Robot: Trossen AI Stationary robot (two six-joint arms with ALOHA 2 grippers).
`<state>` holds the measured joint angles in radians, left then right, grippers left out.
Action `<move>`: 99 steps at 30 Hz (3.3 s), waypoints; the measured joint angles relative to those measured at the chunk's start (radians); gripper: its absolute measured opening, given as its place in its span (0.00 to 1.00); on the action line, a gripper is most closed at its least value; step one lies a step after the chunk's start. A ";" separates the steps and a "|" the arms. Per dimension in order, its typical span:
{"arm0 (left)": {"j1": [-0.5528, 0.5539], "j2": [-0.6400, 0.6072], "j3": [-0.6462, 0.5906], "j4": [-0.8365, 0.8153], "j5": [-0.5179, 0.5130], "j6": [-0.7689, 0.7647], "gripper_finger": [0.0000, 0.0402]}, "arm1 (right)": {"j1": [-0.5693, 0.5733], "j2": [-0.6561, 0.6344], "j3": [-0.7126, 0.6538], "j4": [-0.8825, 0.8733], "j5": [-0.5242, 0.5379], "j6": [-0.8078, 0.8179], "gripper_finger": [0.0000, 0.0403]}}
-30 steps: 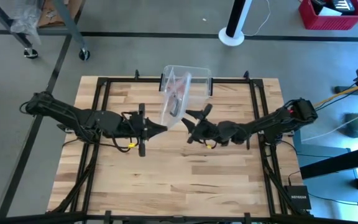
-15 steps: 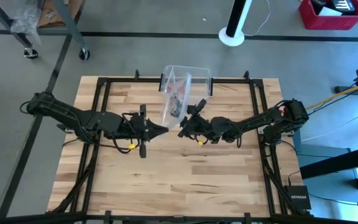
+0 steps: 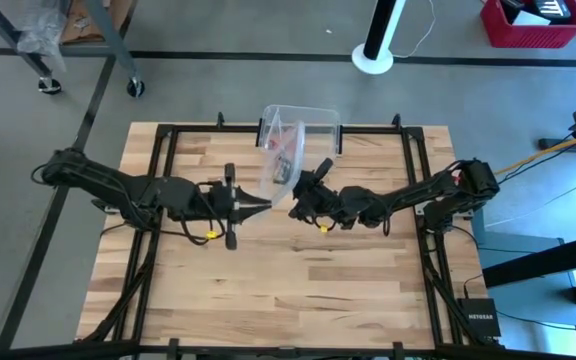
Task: Roll bandage
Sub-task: Close the transparent container
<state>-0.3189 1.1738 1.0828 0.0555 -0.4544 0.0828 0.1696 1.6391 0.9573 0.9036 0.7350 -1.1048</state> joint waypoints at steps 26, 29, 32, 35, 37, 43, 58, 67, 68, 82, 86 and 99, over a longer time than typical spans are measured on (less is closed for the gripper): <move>0.638 -0.315 0.027 -0.412 0.051 0.208 0.41 | -0.697 -0.054 1.028 -2.034 -0.670 0.470 0.09; 0.728 -0.292 -0.016 -0.413 0.157 0.188 0.41 | -0.762 -0.004 1.085 -2.172 -0.807 0.493 0.09; 0.803 -0.257 -0.060 -0.407 0.262 0.181 0.41 | -0.815 0.042 1.106 -2.252 -0.949 0.495 0.09; 0.862 -0.217 -0.092 -0.386 0.350 0.170 0.40 | -0.843 0.077 1.106 -2.235 -0.985 0.474 0.09; 0.891 -0.192 -0.126 -0.367 0.377 0.168 0.39 | -0.857 0.099 1.106 -2.231 -0.984 0.447 0.09; 0.951 -0.106 -0.201 -0.322 0.427 0.196 0.39 | -0.859 0.171 1.106 -2.199 -0.985 0.377 0.09; 0.979 0.117 -0.291 -0.112 0.481 0.234 0.39 | -0.844 0.279 1.106 -2.128 -1.025 0.498 0.09; 0.979 0.185 -0.291 -0.036 0.514 0.239 0.39 | -0.812 0.290 1.098 -2.032 -1.007 0.498 0.09; 0.979 0.188 -0.290 -0.032 0.517 0.240 0.39 | -0.813 0.290 1.098 -2.023 -0.999 0.498 0.09; 0.979 0.191 -0.291 -0.016 0.523 0.262 0.39 | -0.797 0.368 1.098 -1.921 -0.990 0.495 0.10; 0.979 0.191 -0.291 -0.015 0.525 0.265 0.39 | -0.797 0.404 1.098 -1.909 -0.990 0.495 0.10; 0.979 0.186 -0.292 -0.051 0.509 0.271 0.39 | -0.778 0.490 1.098 -1.889 -1.013 0.494 0.10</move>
<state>0.6601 1.3593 0.7910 0.0042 0.0545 0.3543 -0.6080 2.1294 2.0556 -0.9850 -0.2779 -0.6106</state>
